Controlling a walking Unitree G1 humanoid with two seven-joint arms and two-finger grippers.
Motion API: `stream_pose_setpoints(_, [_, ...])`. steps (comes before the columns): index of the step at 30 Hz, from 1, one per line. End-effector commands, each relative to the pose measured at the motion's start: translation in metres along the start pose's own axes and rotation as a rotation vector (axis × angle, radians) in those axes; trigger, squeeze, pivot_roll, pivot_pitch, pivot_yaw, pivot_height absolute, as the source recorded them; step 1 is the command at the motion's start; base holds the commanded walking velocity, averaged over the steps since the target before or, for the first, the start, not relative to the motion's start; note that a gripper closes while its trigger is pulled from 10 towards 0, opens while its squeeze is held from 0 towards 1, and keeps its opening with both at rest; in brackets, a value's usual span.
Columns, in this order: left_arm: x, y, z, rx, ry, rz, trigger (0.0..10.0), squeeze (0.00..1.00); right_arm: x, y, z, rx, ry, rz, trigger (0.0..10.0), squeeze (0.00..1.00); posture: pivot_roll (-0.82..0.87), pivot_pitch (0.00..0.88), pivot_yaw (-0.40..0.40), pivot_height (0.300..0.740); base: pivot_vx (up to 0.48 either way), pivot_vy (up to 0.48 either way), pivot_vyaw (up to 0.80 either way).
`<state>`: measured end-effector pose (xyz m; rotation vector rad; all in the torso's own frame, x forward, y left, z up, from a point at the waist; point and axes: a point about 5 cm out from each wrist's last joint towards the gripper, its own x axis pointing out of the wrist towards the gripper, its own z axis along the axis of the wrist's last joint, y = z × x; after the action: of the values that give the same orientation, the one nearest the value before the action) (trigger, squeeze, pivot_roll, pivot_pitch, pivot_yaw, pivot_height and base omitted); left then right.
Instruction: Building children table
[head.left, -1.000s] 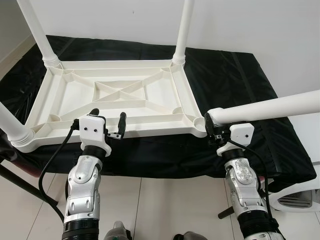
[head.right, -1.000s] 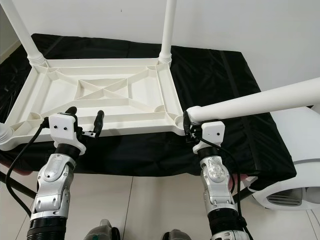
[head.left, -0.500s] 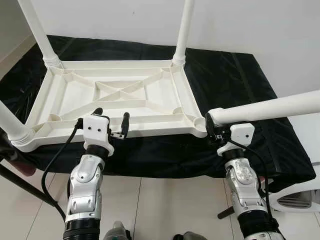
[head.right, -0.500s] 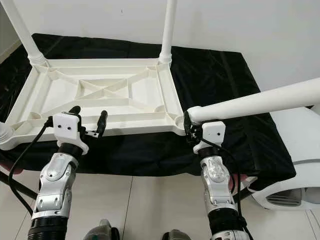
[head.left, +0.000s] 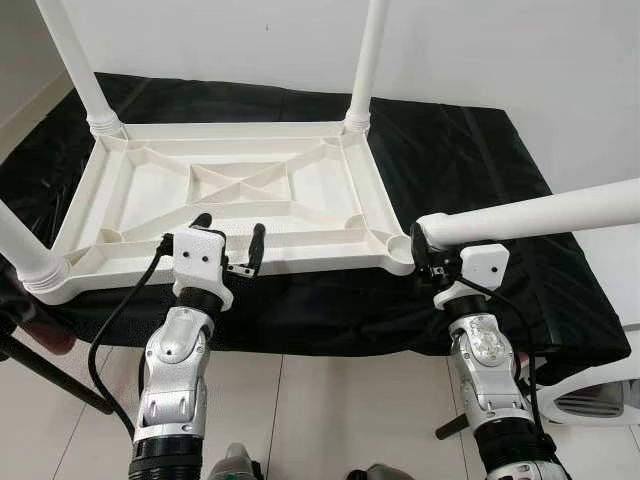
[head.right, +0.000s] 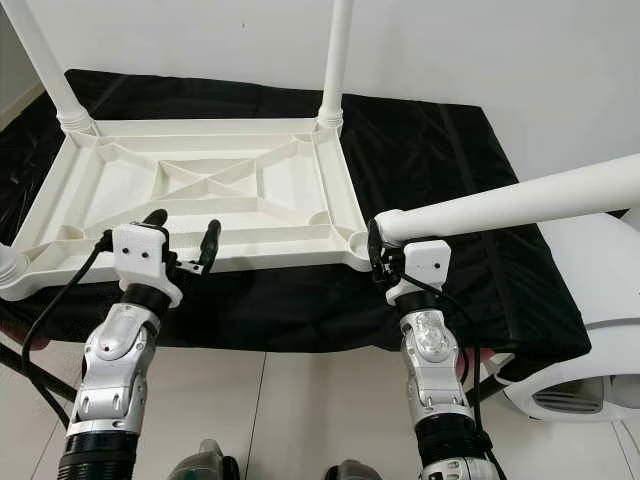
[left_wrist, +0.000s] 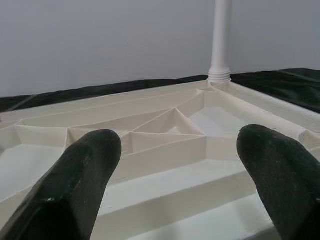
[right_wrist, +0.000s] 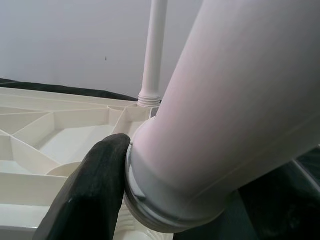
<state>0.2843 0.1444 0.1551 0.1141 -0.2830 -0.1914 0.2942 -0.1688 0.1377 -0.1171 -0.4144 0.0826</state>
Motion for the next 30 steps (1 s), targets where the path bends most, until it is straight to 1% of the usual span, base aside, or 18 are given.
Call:
stream_pose_setpoints(1, [0.007,-0.005,0.008,0.005,-0.037,0.020,10.0,0.00,0.007,0.000,0.004,0.004,-0.016,0.018,10.0,0.00,0.04,0.000,-0.059,0.740,0.000,0.000,0.00])
stream_pose_setpoints(4, [0.013,-0.011,0.013,0.016,-0.063,-0.021,10.0,0.00,0.014,0.002,0.007,0.005,-0.028,0.041,10.0,0.00,0.05,0.000,-0.065,0.740,0.000,0.000,0.00])
stream_pose_setpoints(5, [0.020,-0.016,0.020,0.023,-0.091,-0.056,10.0,0.00,0.022,0.005,0.010,0.010,-0.034,0.071,10.0,0.00,0.05,0.000,-0.066,0.740,0.000,0.000,0.00])
stream_pose_setpoints(10, [0.024,-0.018,0.023,0.026,-0.107,-0.078,10.0,0.00,0.025,0.007,0.011,0.012,-0.036,0.095,10.0,0.00,0.06,0.000,-0.068,0.740,0.000,0.000,0.00])
stream_pose_setpoints(12, [0.030,-0.026,0.030,0.028,-0.135,-0.126,10.0,0.00,0.031,0.009,0.012,0.024,-0.029,0.130,10.0,0.00,0.06,0.000,-0.069,0.740,0.000,0.000,0.00])
stream_pose_setpoints(13, [0.034,-0.033,0.036,0.033,-0.160,-0.176,10.0,0.00,0.034,0.010,0.012,0.027,-0.023,0.163,10.0,0.00,0.06,0.000,-0.072,0.740,0.000,0.000,0.00])
stream_pose_setpoints(18, [0.036,-0.039,0.041,0.044,-0.181,-0.225,10.0,0.00,0.036,0.011,0.012,0.029,-0.014,0.191,10.0,0.00,0.06,0.000,-0.073,0.740,0.000,0.000,0.00])
stream_pose_setpoints(20, [0.039,-0.045,0.050,0.051,-0.216,-0.282,10.0,0.00,0.038,0.012,0.010,0.025,0.006,0.247,10.0,0.00,0.06,0.000,-0.072,0.740,0.000,0.000,0.00])
stream_pose_setpoints(22, [0.039,-0.045,0.050,0.051,-0.216,-0.282,10.0,0.00,0.038,0.012,0.010,0.025,0.006,0.247,10.0,0.00,0.06,0.000,-0.072,0.740,0.000,0.000,0.00])
stream_pose_setpoints(24, [0.043,-0.051,0.063,0.047,-0.260,-0.339,10.0,0.00,0.040,0.014,0.008,0.019,0.029,0.317,10.0,0.00,0.06,0.000,-0.074,0.740,0.000,0.000,0.00])
stream_pose_setpoints(25, [0.043,-0.051,0.063,0.047,-0.260,-0.339,10.0,0.00,0.040,0.014,0.008,0.019,0.029,0.317,10.0,0.00,0.06,0.000,-0.074,0.740,0.000,0.000,0.00])
stream_pose_setpoints(26, [0.046,-0.054,0.069,0.051,-0.284,-0.369,10.0,0.00,0.041,0.015,0.008,0.012,0.039,0.358,10.0,0.00,0.07,0.000,-0.074,0.740,0.000,0.000,0.00])
stream_pose_setpoints(28, [0.046,-0.054,0.069,0.051,-0.284,-0.369,10.0,0.00,0.041,0.015,0.008,0.012,0.039,0.358,10.0,0.00,0.07,0.000,-0.074,0.740,0.000,0.000,0.00])
stream_pose_setpoints(30, [0.051,-0.061,0.081,0.060,-0.326,-0.440,10.0,0.00,0.045,0.015,0.007,-0.015,0.059,0.422,10.0,0.00,0.07,0.000,-0.083,0.740,0.000,0.000,0.00])
